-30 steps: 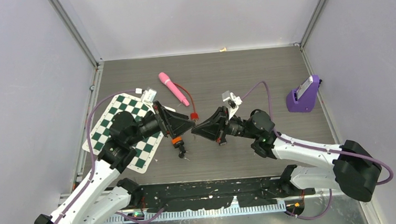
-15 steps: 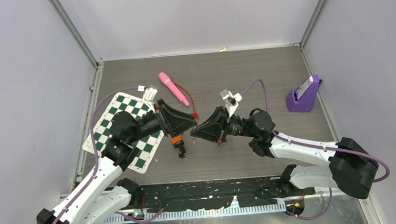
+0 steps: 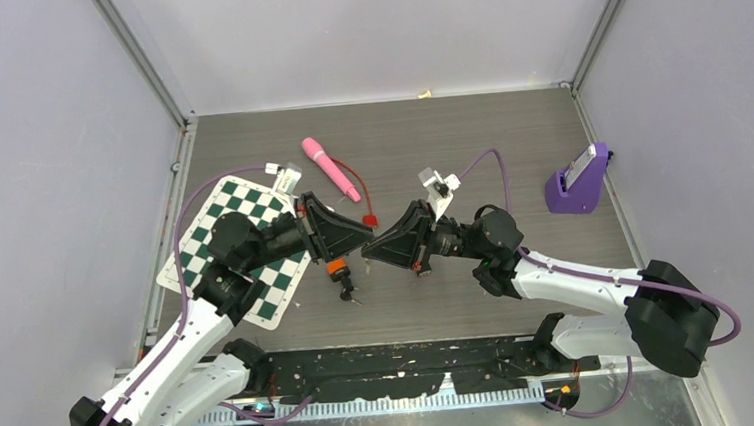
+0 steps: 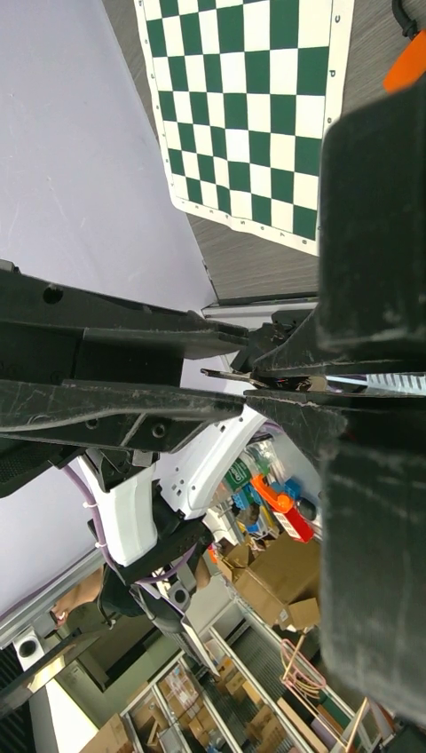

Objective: Unlock with the key

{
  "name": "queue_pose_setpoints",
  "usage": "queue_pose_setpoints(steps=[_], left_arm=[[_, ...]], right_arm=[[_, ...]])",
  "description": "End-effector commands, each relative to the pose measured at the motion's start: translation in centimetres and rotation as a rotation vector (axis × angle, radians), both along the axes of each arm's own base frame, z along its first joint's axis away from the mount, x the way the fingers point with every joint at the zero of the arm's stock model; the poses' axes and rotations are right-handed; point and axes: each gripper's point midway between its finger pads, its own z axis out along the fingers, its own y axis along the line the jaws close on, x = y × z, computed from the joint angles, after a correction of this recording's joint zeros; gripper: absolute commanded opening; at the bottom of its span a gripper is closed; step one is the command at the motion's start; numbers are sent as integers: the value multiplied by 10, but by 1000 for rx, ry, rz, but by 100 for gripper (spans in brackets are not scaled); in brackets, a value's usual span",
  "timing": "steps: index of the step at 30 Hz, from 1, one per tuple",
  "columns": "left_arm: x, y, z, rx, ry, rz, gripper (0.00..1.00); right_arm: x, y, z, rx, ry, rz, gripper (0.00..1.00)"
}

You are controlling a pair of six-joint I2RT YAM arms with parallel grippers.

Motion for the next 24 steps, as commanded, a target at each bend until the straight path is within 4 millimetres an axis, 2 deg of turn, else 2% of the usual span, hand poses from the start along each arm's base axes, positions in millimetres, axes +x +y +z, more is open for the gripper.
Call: queue_pose_setpoints(steps=[1, 2, 3, 4, 6, 9, 13, 19, 24], left_arm=[[-7, 0, 12, -30, -68, -29, 15], [-7, 0, 13, -32, -71, -30, 3], [-7, 0, 15, -35, -73, -25, 0], [-5, 1, 15, -38, -71, -11, 0], [1, 4, 15, -46, -55, 39, 0], [9, 9, 14, -49, -43, 107, 0], [14, 11, 12, -41, -36, 143, 0], [14, 9, 15, -51, -32, 145, 0], [12, 4, 15, -53, -30, 133, 0]], right_arm=[[2, -1, 28, 71, -43, -11, 5], [3, -1, 27, 67, -40, -13, 5], [4, -1, 26, 66, -40, -20, 5], [5, -1, 25, 64, -38, -22, 5], [6, -2, 24, 68, -37, -38, 12], [10, -9, 23, 85, -34, -85, 32], [11, -19, 28, 115, -54, -138, 48], [9, -22, 36, 141, -73, -149, 50], [7, -20, 40, 156, -74, -142, 45]])
